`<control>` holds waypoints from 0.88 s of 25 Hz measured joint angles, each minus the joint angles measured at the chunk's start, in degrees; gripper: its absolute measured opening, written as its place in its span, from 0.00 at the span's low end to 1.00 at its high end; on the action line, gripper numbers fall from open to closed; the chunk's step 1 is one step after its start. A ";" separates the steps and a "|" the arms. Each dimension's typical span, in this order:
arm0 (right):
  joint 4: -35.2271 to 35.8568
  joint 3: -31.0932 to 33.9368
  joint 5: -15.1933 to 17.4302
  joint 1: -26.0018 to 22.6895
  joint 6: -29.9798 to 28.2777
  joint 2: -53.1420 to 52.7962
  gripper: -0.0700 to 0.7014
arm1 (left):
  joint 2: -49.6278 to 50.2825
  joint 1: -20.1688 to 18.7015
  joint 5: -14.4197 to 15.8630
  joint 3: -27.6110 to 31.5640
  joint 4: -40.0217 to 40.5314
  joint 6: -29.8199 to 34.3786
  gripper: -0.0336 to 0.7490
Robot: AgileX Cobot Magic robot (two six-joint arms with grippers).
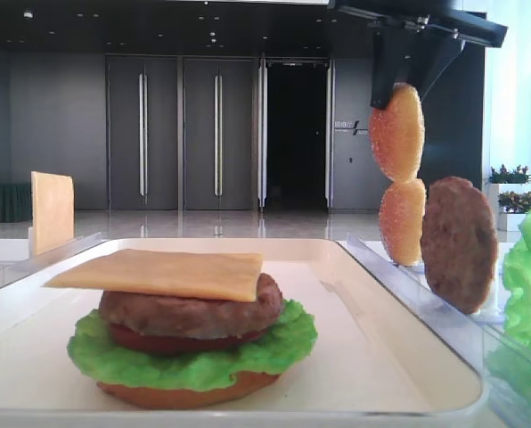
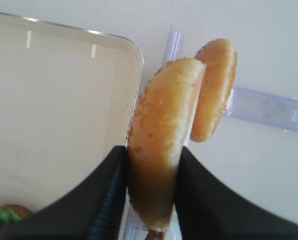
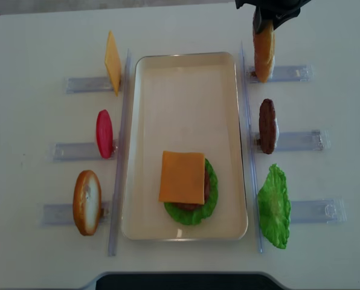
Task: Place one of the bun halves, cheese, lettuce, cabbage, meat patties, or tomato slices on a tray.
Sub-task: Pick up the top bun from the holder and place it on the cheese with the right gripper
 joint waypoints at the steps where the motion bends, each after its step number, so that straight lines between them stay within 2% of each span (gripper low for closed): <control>1: 0.00 0.00 0.37 0.00 0.00 -0.20 0.40 | 0.00 0.00 0.00 0.00 0.00 0.00 0.38; 5: 0.00 0.00 1.85 0.00 0.00 -1.04 0.40 | 0.00 0.00 0.00 0.00 0.00 0.00 0.38; 17: -0.36 0.11 1.91 1.15 2.90 -5.40 0.40 | 0.00 0.00 0.00 0.00 -0.04 -0.04 0.38; 22: -0.47 2.84 1.91 2.53 3.50 -8.70 0.40 | 0.00 0.00 0.00 0.00 -0.04 -0.04 0.38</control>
